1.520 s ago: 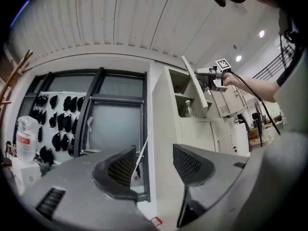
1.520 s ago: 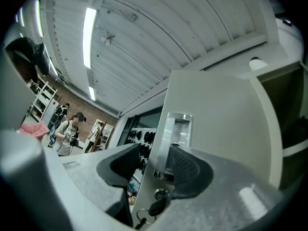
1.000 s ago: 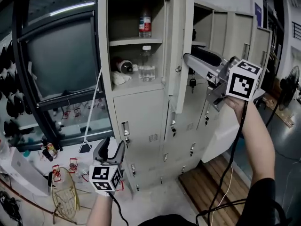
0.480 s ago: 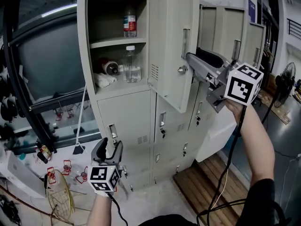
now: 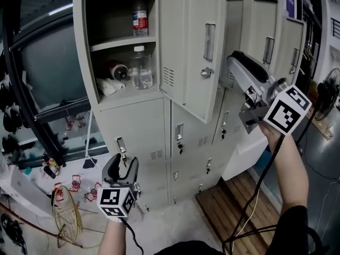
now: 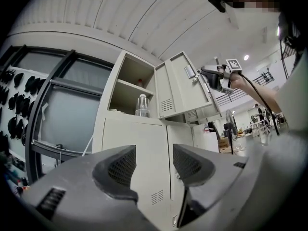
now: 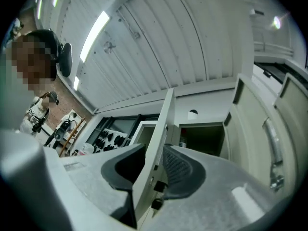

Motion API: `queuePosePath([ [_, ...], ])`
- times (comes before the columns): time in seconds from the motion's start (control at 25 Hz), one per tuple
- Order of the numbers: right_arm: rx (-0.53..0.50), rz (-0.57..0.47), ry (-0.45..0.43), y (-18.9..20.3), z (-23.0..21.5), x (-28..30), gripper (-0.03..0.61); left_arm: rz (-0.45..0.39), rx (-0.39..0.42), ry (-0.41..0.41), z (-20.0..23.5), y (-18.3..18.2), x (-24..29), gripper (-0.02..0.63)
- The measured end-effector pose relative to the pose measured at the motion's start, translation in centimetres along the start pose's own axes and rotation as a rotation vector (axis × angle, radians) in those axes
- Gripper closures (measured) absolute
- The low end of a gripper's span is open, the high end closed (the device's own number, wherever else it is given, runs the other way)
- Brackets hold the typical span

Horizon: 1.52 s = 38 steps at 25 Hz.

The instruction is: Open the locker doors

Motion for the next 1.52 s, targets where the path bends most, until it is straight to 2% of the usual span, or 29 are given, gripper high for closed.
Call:
queuePosePath([
  [0.12,-0.04,-0.024,0.088,1.7,-1.2,-3.0,0.502,-0.017,0.001,-0.008,-1.2,-0.6,0.2,0.376],
  [0.28,-0.079,-0.013,0.191,5.4,-1.9,-6.9,0.526,-0.059,0.003,-0.007,-3.2,-2.0,0.3,0.376],
  [0.52,-0.072,-0.012,0.258,11.5,-1.3,-12.0,0.534,-0.113,0.011,0.018,-7.0,-4.2,-0.1,0.377],
  [0.76,-0.143,0.037,0.374,16.7,-1.2,-15.5,0.534,-0.157,0.045,0.009,-10.4,-5.4,-0.2,0.394],
  [0.96,-0.249,0.07,0.431,18.6,-1.0,-17.1,0.534,-0.19,0.087,-0.007,-12.7,-5.8,0.5,0.425],
  [1.08,-0.232,0.081,0.441,19.9,-1.4,-17.8,0.534,-0.223,0.101,-0.008,-13.9,-5.9,0.4,0.507],
  [1.12,-0.221,0.085,0.447,20.3,-1.6,-18.0,0.534,-0.234,0.113,-0.011,-14.3,-6.0,0.3,0.515],
  [1.36,-0.165,0.081,0.493,20.9,-1.6,-19.2,0.534,-0.282,0.225,-0.02,-15.2,-6.0,-0.3,0.515],
  [1.52,-0.136,0.098,0.521,20.6,-0.8,-19.1,0.534,-0.283,0.227,0.016,-14.8,-6.3,-0.2,0.515],
])
Point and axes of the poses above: the fingertips, and each gripper's own axes: x forward along the fingers, z to its left, y out of its underside, the point moved 3 cm from there along -x, backward along the fingers, and after that the axes turned 10 degrees about z, right-handed, at the moved point
